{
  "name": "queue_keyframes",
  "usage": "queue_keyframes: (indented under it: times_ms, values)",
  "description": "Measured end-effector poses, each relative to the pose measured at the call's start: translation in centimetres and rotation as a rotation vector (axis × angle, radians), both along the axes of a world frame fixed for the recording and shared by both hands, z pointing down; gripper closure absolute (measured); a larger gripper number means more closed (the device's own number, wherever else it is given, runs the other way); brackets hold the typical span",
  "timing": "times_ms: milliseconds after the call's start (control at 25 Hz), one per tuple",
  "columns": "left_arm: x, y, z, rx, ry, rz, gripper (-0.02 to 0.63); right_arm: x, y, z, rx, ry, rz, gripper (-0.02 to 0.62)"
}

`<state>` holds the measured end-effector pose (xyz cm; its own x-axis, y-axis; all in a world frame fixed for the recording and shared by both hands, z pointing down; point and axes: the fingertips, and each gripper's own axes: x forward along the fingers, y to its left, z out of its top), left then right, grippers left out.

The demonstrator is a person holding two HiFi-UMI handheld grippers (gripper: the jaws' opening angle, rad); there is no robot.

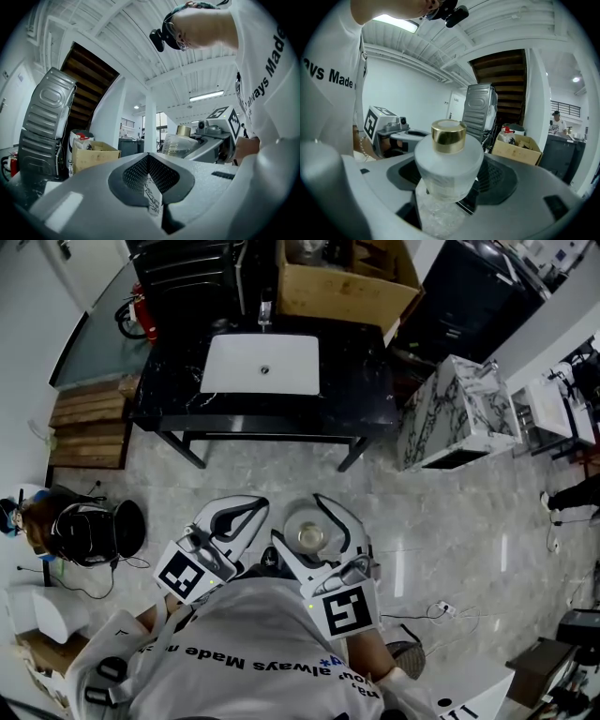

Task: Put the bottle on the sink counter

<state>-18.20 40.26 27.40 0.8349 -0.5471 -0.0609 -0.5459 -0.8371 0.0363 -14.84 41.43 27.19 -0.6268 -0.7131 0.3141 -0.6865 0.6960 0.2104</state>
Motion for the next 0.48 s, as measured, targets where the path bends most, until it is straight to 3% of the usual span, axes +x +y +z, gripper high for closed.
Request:
queue_keyframes:
  times_ms: [480]
  values:
    - [8.5,-9.9,-0.1,-0.001,0.005,0.008,0.603,8.5,-9.7,0.0,0.004,-0.007,0.021,0.262]
